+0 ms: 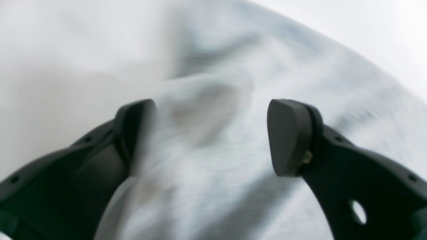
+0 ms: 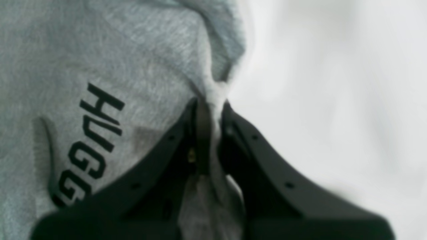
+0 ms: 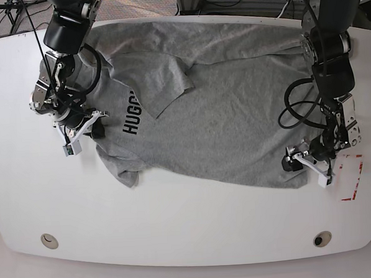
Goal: Fold the T-shirt properly
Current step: 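Grasp the shirt hem corners with both grippers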
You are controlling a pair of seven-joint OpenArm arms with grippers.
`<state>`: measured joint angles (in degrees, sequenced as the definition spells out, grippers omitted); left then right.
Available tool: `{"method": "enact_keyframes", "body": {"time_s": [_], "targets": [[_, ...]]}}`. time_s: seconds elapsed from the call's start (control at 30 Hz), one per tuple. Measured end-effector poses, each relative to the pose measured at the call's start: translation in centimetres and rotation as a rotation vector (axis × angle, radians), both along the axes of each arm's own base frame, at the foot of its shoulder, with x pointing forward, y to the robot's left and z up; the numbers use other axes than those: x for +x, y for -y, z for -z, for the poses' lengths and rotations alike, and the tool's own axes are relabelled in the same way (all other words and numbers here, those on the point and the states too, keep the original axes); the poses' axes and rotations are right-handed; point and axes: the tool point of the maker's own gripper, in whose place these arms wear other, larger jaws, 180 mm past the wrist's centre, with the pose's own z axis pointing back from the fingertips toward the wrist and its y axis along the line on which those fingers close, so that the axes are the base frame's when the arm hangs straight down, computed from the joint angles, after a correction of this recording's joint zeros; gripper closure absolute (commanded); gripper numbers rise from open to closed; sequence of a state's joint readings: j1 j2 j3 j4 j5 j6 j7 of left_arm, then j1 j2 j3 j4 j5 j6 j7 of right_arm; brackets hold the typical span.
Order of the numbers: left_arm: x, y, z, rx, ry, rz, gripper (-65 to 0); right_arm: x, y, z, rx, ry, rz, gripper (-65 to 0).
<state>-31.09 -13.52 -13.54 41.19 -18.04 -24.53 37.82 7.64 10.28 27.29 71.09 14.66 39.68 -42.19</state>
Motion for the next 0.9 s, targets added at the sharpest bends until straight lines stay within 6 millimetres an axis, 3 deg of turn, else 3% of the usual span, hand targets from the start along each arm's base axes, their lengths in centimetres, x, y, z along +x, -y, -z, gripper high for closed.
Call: {"method": "enact_keyframes", "body": {"time_s": [0.23, 0.4, 0.73, 0.9], "targets": [[0.0, 1.7, 0.4, -0.018, -0.006, 0.026, -21.8, 0.0, 0.0, 0.0, 0.0, 0.0, 0.0, 0.0], [-0.2, 1.4, 0.7, -0.011, -0.013, 0.019, -0.6, 0.0, 0.0, 0.0, 0.0, 0.0, 0.0, 0.0], [-0.6, 1.1, 0.9, -0.011, -0.03, 0.019, 0.0, -0.4, 0.1, -0.6, -0.053, -0.013, -0.027, 0.0], [-1.6, -1.2, -0.5, 0.012, -0.03, -0.005, 0.0, -1.0, 0.5, -2.0, -0.122, -0.024, -0.056, 0.0]]}}
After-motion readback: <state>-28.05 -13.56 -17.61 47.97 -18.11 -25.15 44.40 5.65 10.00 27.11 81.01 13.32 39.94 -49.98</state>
